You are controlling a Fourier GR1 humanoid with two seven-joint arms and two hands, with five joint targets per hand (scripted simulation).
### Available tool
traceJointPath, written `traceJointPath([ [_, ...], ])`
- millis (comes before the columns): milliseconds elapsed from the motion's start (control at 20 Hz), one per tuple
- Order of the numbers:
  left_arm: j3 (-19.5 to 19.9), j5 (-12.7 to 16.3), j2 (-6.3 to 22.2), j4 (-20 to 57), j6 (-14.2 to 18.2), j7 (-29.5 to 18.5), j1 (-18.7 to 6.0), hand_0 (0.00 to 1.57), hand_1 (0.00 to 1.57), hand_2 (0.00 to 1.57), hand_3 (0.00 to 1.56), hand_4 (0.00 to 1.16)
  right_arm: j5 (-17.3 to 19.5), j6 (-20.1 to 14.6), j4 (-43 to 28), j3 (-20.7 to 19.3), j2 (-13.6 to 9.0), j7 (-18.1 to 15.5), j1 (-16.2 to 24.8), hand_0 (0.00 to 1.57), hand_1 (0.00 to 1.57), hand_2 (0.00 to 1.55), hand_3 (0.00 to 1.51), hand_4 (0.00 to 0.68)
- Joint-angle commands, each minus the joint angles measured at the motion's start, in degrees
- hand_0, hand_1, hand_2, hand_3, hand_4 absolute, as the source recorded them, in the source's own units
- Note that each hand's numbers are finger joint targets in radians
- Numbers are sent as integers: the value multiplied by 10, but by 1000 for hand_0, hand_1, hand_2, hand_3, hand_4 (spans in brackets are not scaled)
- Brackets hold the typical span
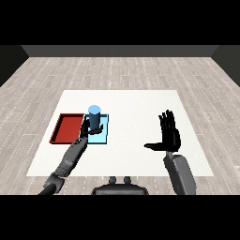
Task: Pick the blue can and put it in the blue box
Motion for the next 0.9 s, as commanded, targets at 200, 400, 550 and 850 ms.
traceJointPath([
  [200,57,-7,60,159,-25,78,-95,1571,1571,1571,1508,1058,-6,34,60,-38,-1,-35,-6,0,0,0,0,0],
  [400,58,-34,53,284,-13,69,-127,1571,1571,1571,1444,1033,9,2,66,-31,11,-7,-21,0,0,0,0,0],
  [550,56,-47,38,340,-5,94,-155,1571,1571,1536,1413,966,-16,28,96,-51,9,-14,-19,0,0,0,0,0],
  [850,22,-94,5,419,3,129,-184,1384,1384,1298,1003,875,12,27,152,-40,37,-61,-28,0,0,0,0,0],
])
